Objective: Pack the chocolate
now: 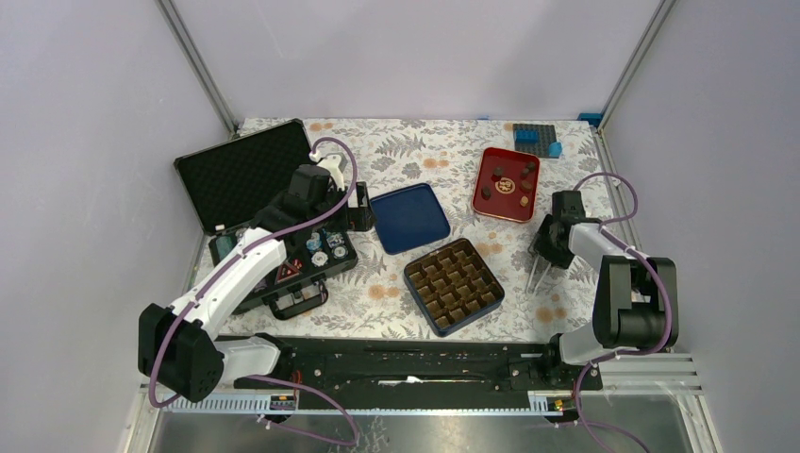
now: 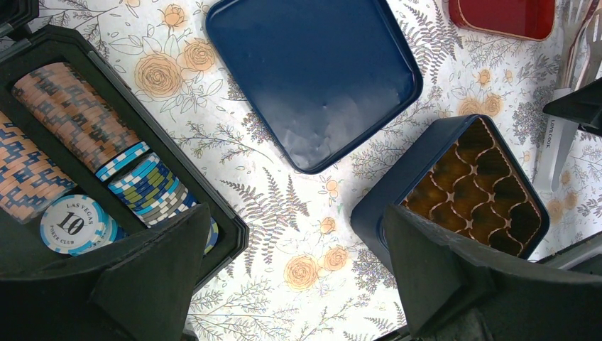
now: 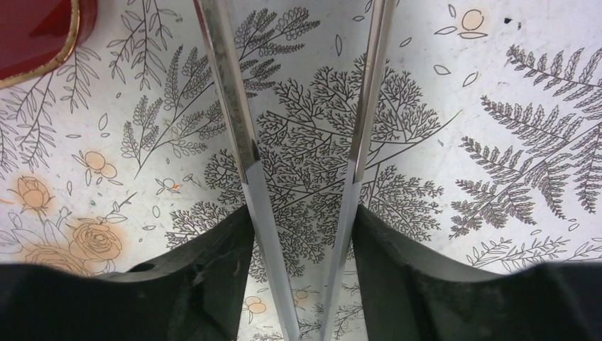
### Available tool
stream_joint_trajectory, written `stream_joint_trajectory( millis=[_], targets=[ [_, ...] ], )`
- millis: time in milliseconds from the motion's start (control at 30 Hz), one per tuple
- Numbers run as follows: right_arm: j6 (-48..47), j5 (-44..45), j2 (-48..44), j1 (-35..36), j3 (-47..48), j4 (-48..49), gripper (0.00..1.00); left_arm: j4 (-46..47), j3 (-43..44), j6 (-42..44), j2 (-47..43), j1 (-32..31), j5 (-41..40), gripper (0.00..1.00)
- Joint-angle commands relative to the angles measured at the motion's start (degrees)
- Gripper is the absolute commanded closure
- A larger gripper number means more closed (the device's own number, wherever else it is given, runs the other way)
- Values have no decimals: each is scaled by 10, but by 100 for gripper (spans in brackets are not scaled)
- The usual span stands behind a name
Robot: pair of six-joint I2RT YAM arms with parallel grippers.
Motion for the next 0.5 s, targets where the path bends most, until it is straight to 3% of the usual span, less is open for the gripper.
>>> stream_joint_trajectory(
  millis=[0, 100, 200, 367, 467],
  targets=[
    [13, -10, -7, 13, -19, -13, 47, 16, 12, 2, -5, 2, 4, 1],
    [15, -8, -12, 13, -10, -17, 68, 14, 11, 2, -6, 2, 5, 1],
    [9, -31, -36, 15, 44, -91, 79, 13, 16, 2, -2, 2, 7, 1],
    [0, -32, -150, 16, 109, -151, 82, 13, 30, 5, 8, 2, 6, 1],
    [-15, -53, -160, 16, 167, -191, 81, 16, 32, 9, 12, 2, 3, 1]
  ],
)
